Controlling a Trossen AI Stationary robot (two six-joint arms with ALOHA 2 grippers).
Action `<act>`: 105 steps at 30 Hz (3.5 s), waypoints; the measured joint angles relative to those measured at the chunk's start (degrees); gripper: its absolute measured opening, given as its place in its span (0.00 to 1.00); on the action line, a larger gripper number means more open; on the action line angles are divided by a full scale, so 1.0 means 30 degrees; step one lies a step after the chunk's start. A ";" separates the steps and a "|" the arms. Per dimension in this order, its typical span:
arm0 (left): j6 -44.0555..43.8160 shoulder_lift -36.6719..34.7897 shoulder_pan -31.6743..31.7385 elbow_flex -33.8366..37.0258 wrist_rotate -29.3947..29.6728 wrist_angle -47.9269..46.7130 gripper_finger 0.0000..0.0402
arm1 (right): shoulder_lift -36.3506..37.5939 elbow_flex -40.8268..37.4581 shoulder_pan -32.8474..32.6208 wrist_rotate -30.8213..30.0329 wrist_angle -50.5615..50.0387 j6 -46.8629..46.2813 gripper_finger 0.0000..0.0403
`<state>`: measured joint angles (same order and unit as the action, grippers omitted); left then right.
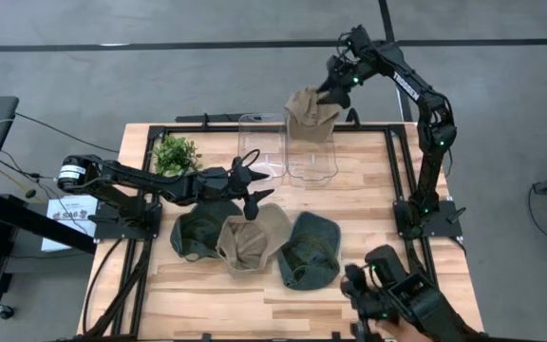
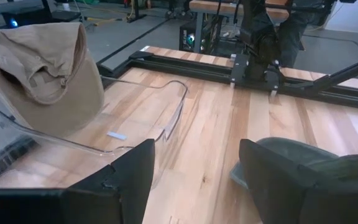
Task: Pick & Place hat
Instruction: Put the brown cap into the right transparent bin
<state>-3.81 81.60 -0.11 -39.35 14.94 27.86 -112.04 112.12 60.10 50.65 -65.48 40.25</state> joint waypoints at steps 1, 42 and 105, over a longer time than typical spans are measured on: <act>-0.0021 0.0000 -0.0084 0.0006 0.0000 -0.0007 0.58 | 0.0023 0.0000 -0.0057 0.0049 -0.1037 -0.0015 0.69; -0.1223 -0.0015 -0.5128 -0.0008 -0.0733 0.1158 0.58 | 1.5410 -2.9725 -1.6293 -0.8627 3.4295 -1.6432 0.69; -0.8291 -0.1574 -0.5962 0.0014 0.0587 -0.7509 0.58 | 0.2546 -1.7333 -2.3740 -1.2872 2.4432 -0.8248 0.68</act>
<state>-28.68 76.88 -18.00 -39.31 16.70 5.33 -104.40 60.12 -11.11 12.03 7.82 15.51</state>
